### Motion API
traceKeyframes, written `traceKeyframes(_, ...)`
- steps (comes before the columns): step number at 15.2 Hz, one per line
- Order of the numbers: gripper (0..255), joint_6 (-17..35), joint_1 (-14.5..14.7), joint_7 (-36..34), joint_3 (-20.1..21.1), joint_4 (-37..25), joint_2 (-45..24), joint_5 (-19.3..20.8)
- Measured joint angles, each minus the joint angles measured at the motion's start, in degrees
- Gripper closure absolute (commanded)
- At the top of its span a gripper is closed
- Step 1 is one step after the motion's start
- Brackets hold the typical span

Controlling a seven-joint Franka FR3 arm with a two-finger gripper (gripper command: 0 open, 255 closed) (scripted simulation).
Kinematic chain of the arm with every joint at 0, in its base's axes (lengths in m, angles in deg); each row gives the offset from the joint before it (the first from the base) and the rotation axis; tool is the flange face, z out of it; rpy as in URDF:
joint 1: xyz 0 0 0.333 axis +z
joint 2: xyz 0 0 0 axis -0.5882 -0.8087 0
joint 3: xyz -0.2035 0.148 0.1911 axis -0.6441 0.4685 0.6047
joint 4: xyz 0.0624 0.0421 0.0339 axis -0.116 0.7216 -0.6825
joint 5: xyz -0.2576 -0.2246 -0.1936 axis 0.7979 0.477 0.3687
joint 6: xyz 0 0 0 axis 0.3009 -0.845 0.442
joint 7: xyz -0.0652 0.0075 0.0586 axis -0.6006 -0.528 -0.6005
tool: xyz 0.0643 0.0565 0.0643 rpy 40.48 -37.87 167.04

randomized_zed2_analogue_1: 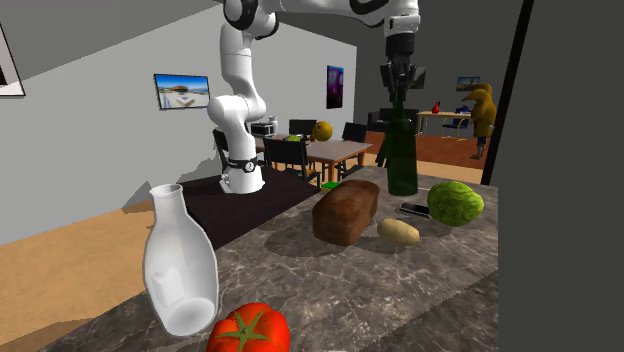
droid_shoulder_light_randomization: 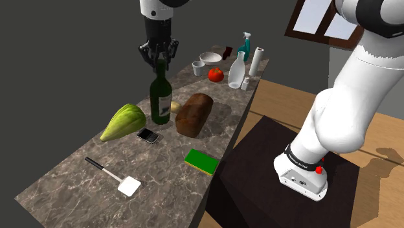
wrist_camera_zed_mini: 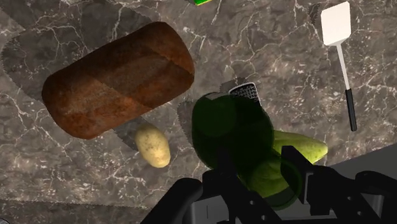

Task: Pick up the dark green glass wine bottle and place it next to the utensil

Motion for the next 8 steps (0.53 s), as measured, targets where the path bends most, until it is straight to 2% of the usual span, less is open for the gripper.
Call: traceKeyframes(8,255,-1.83,6.14,-10.91,4.50,-7.87,-6.25,2.45)
